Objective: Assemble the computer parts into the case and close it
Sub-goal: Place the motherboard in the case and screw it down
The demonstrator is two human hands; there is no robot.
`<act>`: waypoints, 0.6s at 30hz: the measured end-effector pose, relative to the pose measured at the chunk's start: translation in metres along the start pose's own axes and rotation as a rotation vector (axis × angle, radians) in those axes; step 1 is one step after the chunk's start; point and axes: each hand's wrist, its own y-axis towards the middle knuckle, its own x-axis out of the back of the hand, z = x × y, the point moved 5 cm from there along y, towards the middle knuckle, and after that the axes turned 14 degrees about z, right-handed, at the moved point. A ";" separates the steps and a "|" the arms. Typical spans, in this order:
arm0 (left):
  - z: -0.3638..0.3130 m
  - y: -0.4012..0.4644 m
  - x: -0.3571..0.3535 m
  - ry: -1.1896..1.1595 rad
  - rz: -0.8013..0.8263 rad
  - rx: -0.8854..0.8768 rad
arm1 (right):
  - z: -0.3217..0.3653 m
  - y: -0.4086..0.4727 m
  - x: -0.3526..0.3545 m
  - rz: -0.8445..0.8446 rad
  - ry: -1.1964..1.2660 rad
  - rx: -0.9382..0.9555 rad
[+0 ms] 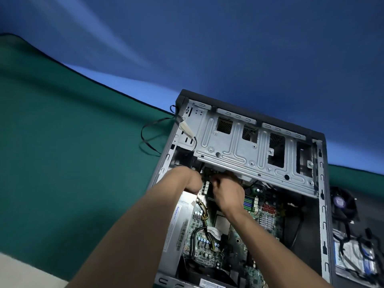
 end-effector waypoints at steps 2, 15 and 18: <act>0.001 0.003 0.001 0.034 0.000 0.005 | -0.001 0.001 -0.001 -0.001 0.004 -0.013; 0.005 0.014 0.002 0.093 -0.001 0.002 | 0.003 0.004 0.000 0.007 0.003 -0.081; 0.004 0.016 0.003 0.106 0.001 0.002 | 0.003 0.003 0.001 0.004 0.041 -0.088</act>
